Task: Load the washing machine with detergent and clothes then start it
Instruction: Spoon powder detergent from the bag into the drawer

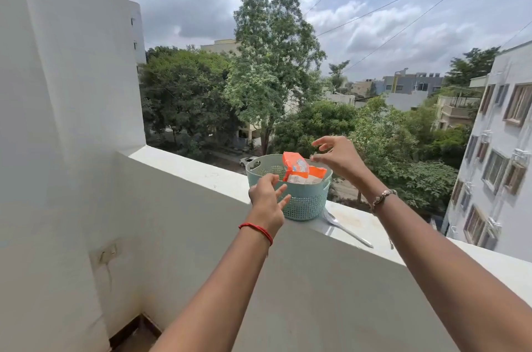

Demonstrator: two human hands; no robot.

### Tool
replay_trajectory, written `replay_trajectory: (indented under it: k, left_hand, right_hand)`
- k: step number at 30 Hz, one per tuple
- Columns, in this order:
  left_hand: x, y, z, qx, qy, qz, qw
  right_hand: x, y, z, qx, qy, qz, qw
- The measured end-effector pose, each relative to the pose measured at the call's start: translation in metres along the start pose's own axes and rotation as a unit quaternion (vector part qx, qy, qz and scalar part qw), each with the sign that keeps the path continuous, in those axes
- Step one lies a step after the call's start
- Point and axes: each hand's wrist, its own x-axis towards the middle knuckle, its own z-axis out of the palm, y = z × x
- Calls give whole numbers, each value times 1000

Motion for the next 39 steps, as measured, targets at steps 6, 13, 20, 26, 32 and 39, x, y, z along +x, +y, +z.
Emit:
replay_trajectory:
  k: [6,13,20,26,32,39]
  left_hand:
    - [35,-7,0,8,22,-7,1000]
    - [54,-9,-4,23,25,-5,999]
    - [60,-8,-1,10,12,-8,1000]
    - [59,-2,-5,-1,-3,-13,1000]
    - [53,4,-9,-45,-50,-49,996]
    - [36,12,7,-196,-186,-74,960]
  right_hand:
    - [44,38,27,-113,-238,-12,964]
    - [65,53,33,-110,-255,-18,960]
    - [82,39,55,-128,-108,-74,983]
    - [98,20,61,-108,22,-82,991]
    - [113,-19,25,-10,107,-119,987]
    - [79,-89,-21,5,111,-256,960]
